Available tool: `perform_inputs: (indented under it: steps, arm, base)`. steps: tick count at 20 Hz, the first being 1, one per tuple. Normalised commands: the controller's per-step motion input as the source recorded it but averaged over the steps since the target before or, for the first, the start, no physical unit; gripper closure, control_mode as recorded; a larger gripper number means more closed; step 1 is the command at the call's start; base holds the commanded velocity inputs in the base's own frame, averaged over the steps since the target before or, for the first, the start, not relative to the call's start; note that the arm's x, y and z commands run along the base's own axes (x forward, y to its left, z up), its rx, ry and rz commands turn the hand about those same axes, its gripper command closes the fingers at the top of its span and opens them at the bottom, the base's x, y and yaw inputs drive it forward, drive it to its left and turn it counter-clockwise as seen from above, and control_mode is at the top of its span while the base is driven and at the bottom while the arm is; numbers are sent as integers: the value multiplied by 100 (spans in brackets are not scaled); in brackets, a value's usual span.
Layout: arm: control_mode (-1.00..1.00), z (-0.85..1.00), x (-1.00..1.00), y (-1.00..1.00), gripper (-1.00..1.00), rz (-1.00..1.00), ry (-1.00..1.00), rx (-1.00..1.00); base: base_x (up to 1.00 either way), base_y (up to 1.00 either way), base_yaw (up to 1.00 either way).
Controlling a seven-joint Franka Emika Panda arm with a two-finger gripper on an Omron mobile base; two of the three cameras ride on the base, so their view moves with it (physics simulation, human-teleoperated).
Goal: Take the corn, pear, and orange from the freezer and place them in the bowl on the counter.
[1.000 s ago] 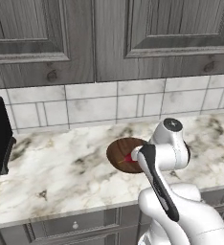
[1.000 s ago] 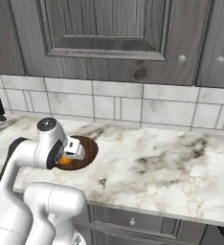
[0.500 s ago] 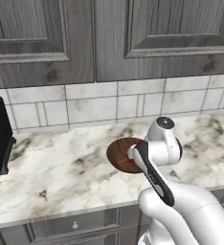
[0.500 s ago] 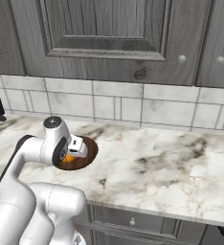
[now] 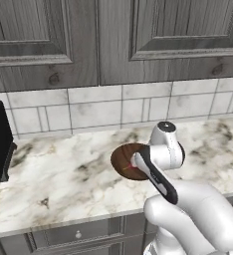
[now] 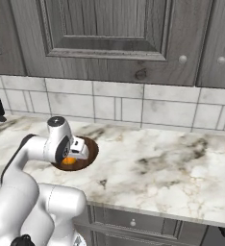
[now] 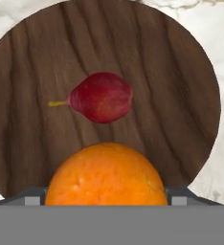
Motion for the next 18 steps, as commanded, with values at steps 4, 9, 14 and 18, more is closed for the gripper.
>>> perform_inputs:
  steps: [4,9,14,18]
  arm:
    - [-100,-52,0,0,-100,0,0,0]
    - [-100,-12,1,0,-100,0,0,0]
    - [-100,-9,0,0,-100,0,-7,0]
    - [-100,2,-3,0,-100,0,-14,0]
  base:
    - [0,0,0]
    - [0,0,0]
    - [0,0,0]
    - [0,0,0]
